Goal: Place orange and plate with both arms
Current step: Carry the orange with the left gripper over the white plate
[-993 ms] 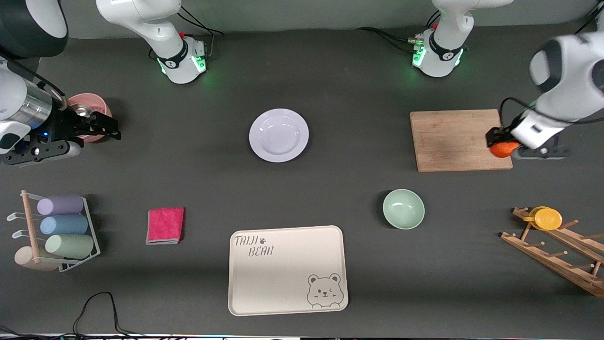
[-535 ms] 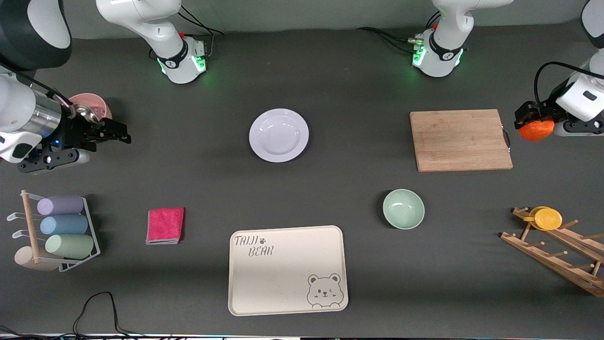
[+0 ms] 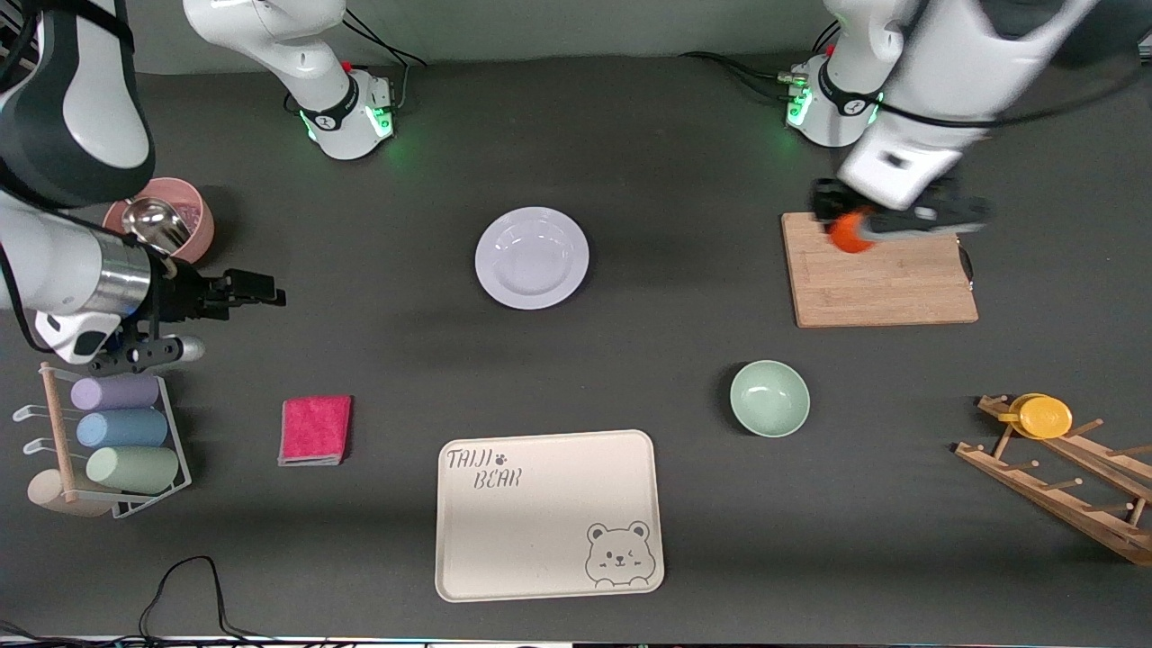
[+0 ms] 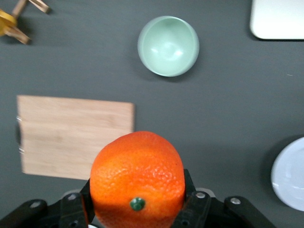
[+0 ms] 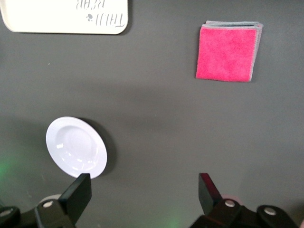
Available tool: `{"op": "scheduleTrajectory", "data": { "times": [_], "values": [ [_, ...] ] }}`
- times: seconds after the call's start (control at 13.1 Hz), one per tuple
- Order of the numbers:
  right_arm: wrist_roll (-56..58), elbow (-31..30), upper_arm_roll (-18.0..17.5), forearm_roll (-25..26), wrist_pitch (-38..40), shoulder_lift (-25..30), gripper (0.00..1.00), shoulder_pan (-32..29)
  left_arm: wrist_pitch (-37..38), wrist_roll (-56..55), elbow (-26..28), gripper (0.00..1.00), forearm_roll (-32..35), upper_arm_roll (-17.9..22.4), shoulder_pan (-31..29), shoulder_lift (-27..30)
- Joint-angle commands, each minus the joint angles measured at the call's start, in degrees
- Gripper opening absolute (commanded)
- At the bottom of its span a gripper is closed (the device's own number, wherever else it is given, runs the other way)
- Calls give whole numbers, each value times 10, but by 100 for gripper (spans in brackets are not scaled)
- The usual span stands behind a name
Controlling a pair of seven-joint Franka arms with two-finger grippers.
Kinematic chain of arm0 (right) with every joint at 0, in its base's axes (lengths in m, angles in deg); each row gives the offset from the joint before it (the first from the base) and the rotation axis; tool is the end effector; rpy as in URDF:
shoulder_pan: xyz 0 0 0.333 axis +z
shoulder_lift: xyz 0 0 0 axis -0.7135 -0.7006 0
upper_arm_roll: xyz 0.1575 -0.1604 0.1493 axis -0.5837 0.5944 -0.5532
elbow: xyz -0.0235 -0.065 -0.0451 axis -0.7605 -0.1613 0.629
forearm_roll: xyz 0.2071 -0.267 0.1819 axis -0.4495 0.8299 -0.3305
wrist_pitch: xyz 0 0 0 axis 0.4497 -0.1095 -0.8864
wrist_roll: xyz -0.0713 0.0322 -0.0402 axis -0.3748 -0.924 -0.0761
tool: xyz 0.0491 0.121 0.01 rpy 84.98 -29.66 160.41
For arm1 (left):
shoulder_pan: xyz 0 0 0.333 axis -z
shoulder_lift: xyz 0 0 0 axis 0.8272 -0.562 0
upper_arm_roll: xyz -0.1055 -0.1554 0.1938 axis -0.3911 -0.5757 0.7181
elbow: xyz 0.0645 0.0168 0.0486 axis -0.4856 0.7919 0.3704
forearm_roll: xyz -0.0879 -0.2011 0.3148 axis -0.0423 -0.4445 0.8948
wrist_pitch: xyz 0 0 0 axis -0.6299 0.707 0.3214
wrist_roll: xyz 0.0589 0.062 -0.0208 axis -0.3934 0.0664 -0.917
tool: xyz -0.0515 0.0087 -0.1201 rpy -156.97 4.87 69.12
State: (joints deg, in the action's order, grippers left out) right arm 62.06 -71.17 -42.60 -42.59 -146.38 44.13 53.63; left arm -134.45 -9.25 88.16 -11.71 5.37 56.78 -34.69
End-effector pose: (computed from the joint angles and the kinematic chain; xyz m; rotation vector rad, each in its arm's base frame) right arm 0.5792 0.0529 0.4280 -2.8911 -0.1220 0.2995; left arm 0.4444 -0.2458 0.4690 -3.0750 -0.1691 0.0261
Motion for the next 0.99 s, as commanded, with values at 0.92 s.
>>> {"op": "scheduleTrajectory", "data": {
  "times": [0.92],
  "values": [
    [15, -3, 2, -185, -12, -112, 100, -68, -101, -540, -283, 52, 262, -133, 292, -463]
  ]
}}
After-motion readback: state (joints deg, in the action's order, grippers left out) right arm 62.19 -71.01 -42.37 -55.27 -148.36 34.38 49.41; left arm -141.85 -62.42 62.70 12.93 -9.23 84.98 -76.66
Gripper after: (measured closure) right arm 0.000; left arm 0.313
